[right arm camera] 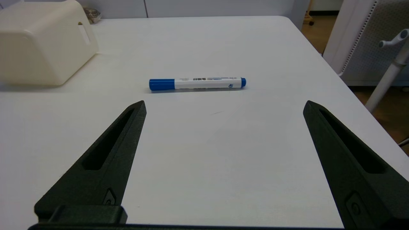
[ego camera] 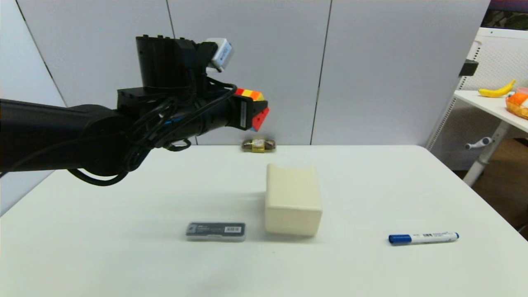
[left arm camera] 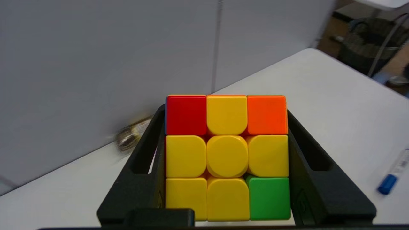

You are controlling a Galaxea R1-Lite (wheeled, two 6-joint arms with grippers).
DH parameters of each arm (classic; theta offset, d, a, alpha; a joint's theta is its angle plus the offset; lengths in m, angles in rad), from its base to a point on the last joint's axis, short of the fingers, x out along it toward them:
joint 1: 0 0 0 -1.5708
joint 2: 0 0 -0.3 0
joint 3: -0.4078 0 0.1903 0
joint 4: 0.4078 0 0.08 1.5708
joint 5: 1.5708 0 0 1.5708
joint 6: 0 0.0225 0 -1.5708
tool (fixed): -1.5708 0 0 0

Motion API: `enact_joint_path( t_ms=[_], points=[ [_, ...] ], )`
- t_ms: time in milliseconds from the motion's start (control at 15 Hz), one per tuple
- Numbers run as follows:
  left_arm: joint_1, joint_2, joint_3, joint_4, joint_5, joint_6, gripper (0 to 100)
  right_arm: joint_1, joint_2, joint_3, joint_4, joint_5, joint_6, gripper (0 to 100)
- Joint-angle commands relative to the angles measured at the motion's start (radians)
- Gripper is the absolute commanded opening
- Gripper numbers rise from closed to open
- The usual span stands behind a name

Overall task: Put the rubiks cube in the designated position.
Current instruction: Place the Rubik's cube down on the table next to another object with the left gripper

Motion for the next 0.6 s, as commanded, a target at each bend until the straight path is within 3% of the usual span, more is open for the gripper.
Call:
enact_joint_path(
  t_ms=[67, 600],
  points=[
    [-0.068, 0.065, -0.064, -0.002, 0.000, -0.009, 0, 0.000, 0.001, 0.003, -0.001, 0.000, 0.000, 100],
    [-0.248, 0.217, -0.159, 0.003, -0.002, -0.014, 0, 0.000, 0.001, 0.003, -0.001, 0.000, 0.000, 100]
  ],
)
